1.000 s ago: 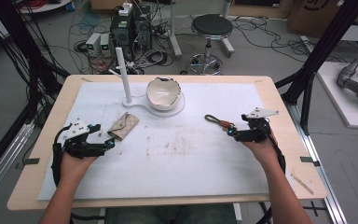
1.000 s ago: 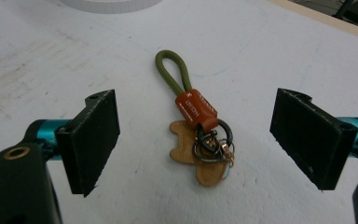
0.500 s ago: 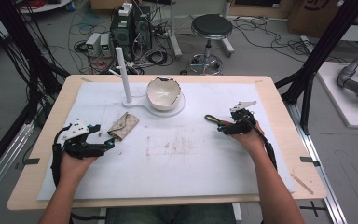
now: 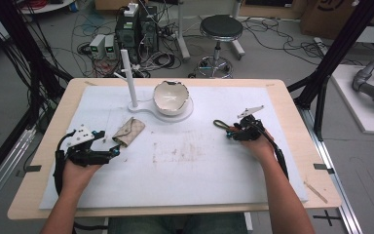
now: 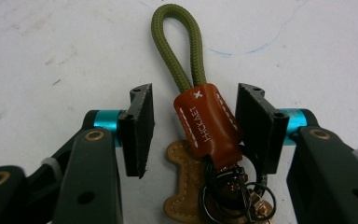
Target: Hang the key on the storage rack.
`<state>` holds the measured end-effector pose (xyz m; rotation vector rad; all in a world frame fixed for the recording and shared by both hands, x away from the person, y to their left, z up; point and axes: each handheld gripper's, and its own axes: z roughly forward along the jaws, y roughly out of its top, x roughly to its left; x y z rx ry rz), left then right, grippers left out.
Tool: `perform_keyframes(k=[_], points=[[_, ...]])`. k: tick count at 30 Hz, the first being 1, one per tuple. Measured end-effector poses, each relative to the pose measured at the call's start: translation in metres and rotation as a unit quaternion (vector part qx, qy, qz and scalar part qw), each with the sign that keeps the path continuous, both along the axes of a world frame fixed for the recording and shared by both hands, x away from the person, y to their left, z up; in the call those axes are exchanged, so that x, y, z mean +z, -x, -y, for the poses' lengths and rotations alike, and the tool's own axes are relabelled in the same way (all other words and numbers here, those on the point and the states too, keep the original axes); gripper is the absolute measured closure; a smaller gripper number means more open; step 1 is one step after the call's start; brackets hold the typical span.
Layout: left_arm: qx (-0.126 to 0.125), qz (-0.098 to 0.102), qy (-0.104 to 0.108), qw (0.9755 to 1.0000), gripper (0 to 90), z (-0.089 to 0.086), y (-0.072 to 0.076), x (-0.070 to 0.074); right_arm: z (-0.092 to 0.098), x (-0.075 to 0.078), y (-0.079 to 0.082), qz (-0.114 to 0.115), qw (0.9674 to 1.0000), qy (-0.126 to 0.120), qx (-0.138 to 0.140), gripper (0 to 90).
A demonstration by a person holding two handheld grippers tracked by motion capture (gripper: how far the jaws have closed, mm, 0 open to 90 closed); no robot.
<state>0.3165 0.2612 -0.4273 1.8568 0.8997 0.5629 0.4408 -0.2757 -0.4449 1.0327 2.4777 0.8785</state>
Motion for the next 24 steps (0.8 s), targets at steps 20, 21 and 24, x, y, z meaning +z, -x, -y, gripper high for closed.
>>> perform_keyframes(k=[20, 21, 24], points=[[0.005, 0.0, -0.001, 1.0, 18.1, -0.004, 0.003, 0.0, 0.001, 0.013, 0.009, 0.019, 0.9994, -0.028, 0.012, 72.1], [0.005, 0.001, 0.0, 1.0, 18.1, -0.004, 0.003, 0.0, 0.0, 0.019, 0.013, 0.03, 0.9988, -0.035, 0.015, 72.5], [0.005, 0.001, -0.001, 1.0, 18.1, -0.004, 0.003, 0.001, -0.002, 0.026, 0.018, 0.048, 0.9979, -0.038, 0.02, 72.7]])
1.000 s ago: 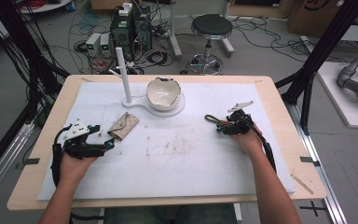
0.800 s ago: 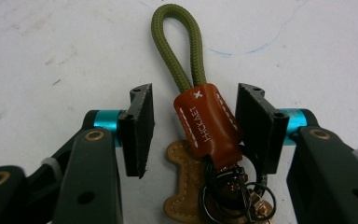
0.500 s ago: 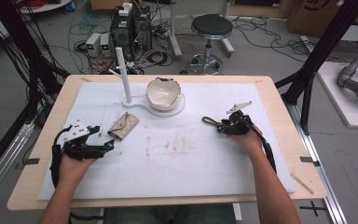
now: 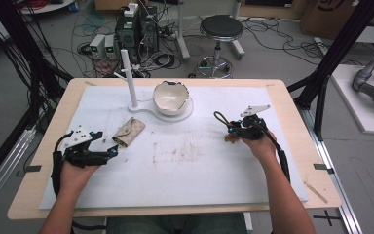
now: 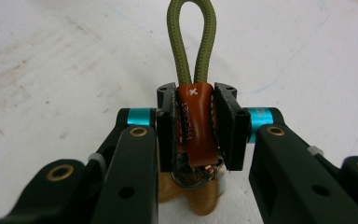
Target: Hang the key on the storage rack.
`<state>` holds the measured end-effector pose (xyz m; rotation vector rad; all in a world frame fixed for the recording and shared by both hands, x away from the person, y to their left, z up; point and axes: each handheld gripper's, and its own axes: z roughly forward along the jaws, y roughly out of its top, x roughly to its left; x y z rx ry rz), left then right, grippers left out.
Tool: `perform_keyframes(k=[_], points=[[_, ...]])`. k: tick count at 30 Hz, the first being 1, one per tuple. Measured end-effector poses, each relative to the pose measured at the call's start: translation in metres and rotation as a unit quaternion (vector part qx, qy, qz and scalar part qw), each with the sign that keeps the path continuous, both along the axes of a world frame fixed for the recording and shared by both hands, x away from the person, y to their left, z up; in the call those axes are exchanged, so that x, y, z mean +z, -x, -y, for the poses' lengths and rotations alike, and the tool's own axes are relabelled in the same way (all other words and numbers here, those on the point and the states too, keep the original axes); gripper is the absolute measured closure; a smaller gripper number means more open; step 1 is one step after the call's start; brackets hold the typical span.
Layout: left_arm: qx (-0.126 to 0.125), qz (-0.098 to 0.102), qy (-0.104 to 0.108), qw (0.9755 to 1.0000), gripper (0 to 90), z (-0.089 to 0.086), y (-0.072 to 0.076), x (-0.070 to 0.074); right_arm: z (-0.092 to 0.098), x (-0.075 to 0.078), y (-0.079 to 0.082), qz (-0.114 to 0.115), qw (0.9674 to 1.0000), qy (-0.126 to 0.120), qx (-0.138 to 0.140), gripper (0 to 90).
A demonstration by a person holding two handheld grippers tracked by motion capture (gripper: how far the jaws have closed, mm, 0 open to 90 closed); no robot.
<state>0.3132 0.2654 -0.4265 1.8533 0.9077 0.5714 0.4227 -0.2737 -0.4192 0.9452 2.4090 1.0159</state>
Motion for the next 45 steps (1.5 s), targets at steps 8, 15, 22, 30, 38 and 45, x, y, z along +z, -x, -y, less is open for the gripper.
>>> perform_keyframes(k=[8, 15, 22, 30, 38, 45], points=[[-0.001, 0.005, 0.002, 1.0, 18.1, 0.001, 0.002, 0.002, -0.003, 0.021, 0.013, 0.038, 0.9989, -0.027, 0.002, 72.6], [0.001, 0.007, 0.004, 1.0, 18.1, 0.001, 0.003, 0.004, -0.009, 0.039, 0.018, 0.052, 0.9974, -0.048, 0.013, 72.6], [0.005, 0.01, 0.003, 0.9999, 18.1, -0.004, 0.008, 0.005, -0.032, 0.062, 0.022, 0.066, 0.9948, -0.065, 0.041, 72.5], [0.018, 0.013, 0.003, 0.9998, 18.1, -0.015, 0.018, 0.006, -0.058, 0.077, 0.016, 0.076, 0.9929, -0.066, 0.063, 72.4], [0.029, 0.017, 0.002, 0.9994, 18.2, -0.026, 0.03, 0.006, -0.085, 0.09, 0.006, 0.082, 0.9916, -0.059, 0.082, 72.3], [0.038, 0.018, 0.004, 0.9991, 18.1, -0.037, 0.041, 0.005, -0.117, 0.1, -0.006, 0.084, 0.9899, -0.054, 0.101, 72.4]])
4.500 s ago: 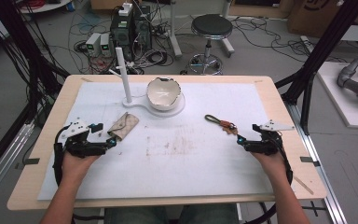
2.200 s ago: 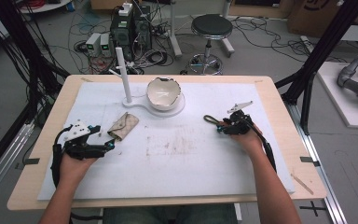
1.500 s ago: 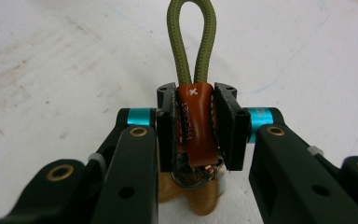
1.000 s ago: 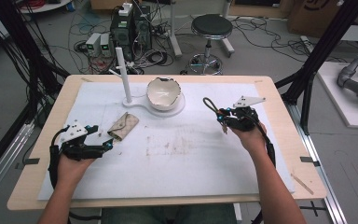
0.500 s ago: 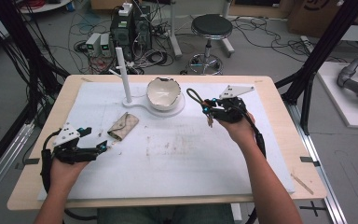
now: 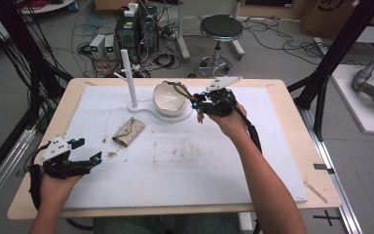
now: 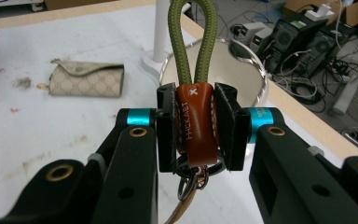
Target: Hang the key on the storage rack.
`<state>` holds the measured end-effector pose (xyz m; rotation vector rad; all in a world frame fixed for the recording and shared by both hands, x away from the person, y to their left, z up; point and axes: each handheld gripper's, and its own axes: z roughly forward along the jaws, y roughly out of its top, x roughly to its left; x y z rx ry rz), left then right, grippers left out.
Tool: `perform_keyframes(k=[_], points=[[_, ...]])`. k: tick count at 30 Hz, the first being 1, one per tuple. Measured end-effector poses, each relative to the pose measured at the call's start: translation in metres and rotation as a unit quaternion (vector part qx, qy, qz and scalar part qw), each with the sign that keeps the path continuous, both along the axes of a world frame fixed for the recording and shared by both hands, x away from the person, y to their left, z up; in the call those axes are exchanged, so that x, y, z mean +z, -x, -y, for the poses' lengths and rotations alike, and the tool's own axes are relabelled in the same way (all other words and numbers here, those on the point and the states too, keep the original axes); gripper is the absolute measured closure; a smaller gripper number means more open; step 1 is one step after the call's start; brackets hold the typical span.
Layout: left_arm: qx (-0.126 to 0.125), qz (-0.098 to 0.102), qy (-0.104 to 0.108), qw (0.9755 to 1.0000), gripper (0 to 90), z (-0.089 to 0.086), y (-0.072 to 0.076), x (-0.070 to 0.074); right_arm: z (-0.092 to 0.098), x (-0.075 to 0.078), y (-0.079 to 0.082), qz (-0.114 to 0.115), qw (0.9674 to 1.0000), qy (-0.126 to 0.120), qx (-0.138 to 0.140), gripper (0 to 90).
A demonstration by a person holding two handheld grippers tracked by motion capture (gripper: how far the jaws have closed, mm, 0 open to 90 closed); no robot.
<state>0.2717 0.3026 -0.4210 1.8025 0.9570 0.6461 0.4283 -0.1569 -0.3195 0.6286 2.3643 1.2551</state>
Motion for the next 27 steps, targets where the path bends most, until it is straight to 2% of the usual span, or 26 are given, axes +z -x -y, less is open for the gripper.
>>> perform_keyframes(k=[10, 11, 14, 20, 21, 27], points=[[0.015, -0.005, -0.002, 0.9999, 18.1, -0.01, 0.013, -0.002, -0.052, 0.009, -0.018, 0.01, 0.9996, 0.004, 0.026, 72.3], [0.017, -0.004, 0.001, 0.9999, 18.1, -0.01, 0.015, -0.002, -0.059, 0.011, -0.021, 0.019, 0.9993, 0.002, 0.033, 72.3], [0.019, -0.005, -0.001, 0.9998, 18.1, -0.012, 0.019, -0.003, -0.076, 0.014, -0.025, 0.013, 0.9992, 0.005, 0.037, 72.3], [0.02, -0.008, -0.001, 0.9998, 18.2, -0.013, 0.027, -0.006, -0.104, 0.022, -0.032, 0.037, 0.9986, -0.003, 0.038, 72.3], [0.022, -0.008, -0.001, 0.9997, 18.2, -0.014, 0.029, -0.005, -0.109, 0.023, -0.033, 0.032, 0.9988, -0.002, 0.036, 72.3], [0.031, -0.009, -0.005, 0.9995, 18.1, -0.02, 0.037, -0.006, -0.132, 0.025, -0.038, 0.038, 0.998, 0.008, 0.049, 72.2]])
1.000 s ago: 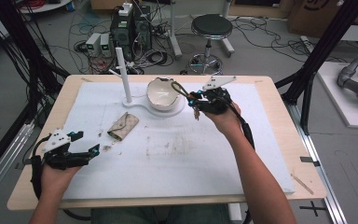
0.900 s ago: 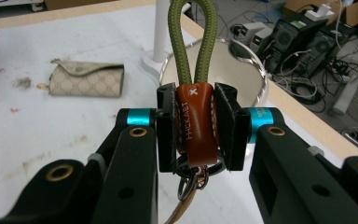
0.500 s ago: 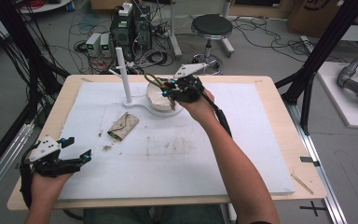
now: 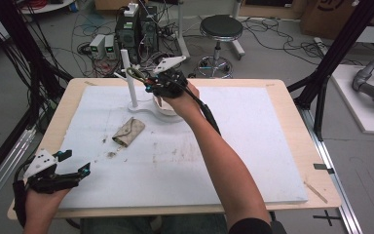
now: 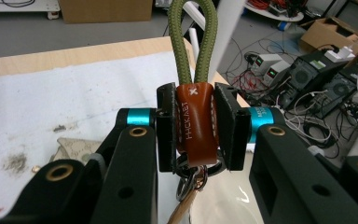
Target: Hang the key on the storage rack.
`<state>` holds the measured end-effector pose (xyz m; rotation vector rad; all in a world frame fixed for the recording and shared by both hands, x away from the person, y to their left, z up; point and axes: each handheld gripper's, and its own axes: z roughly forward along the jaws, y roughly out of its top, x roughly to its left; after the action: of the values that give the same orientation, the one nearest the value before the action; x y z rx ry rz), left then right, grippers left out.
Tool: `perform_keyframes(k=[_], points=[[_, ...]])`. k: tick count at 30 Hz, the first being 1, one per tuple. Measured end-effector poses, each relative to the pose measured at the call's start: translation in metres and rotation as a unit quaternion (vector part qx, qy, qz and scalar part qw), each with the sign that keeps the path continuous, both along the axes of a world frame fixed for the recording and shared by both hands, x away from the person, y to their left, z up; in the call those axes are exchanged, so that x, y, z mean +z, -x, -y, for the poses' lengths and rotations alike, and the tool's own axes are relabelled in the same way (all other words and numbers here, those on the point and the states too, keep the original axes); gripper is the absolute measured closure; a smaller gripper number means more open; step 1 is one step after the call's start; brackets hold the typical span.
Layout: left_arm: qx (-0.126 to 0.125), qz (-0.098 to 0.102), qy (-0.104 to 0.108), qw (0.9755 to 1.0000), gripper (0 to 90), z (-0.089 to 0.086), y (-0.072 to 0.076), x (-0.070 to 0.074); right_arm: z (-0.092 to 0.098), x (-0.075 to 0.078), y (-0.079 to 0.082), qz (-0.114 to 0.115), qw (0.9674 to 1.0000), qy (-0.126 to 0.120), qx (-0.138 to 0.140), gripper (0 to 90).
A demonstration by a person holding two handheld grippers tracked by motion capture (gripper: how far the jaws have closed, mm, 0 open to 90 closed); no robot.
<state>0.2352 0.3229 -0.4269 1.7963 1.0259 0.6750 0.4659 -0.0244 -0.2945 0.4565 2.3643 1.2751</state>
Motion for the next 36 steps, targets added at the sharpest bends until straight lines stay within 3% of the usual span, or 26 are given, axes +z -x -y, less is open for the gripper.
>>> perform_keyframes(k=[8, 19, 23, 25, 36], points=[[0.014, -0.001, -0.001, 0.9999, 18.2, -0.011, 0.01, -0.001, -0.024, 0.002, -0.007, 0.007, 0.9999, 0.009, 0.0, 72.1], [0.024, 0.001, -0.001, 0.9997, 18.3, -0.018, 0.021, -0.001, -0.039, -0.004, -0.013, 0.013, 0.9995, 0.028, -0.011, 71.6], [0.026, -0.001, 0.0, 0.9997, 18.3, -0.019, 0.021, -0.001, -0.039, -0.006, -0.015, 0.017, 0.9991, 0.036, -0.013, 67.5], [0.027, -0.001, -0.001, 0.9996, 18.3, -0.02, 0.022, -0.002, -0.04, -0.008, -0.014, 0.031, 0.9979, 0.051, -0.026, 56.8], [0.021, 0.003, 0.002, 0.9998, 18.3, -0.014, 0.017, 0.0, -0.018, -0.001, -0.005, 0.035, 0.9984, 0.037, -0.026, 47.5]])
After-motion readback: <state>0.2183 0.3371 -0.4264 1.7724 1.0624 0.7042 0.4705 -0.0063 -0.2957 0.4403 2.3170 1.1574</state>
